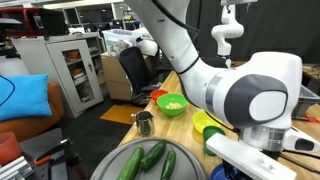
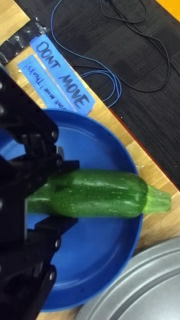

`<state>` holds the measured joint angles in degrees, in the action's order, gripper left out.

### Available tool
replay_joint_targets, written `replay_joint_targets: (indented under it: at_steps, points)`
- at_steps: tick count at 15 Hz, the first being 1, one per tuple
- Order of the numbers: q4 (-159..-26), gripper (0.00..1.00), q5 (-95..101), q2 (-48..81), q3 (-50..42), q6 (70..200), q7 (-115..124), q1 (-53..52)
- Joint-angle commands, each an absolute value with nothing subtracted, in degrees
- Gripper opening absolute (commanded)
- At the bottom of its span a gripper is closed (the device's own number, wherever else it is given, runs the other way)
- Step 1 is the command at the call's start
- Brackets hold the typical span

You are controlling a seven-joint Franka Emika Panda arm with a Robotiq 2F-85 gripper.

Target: Move the cucumber from the blue plate to the grey tray

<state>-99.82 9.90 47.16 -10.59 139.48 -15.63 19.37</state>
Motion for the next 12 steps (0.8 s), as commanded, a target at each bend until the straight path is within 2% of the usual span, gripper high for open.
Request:
replay_joint_targets:
  at_steps: [1,12]
  points:
    - [-98.36,0.21,8.44,48.29,-9.30,138.22,-17.43,20.97]
    - [-106.85,0.21,6.78,40.02,-7.94,141.14,-25.64,25.27]
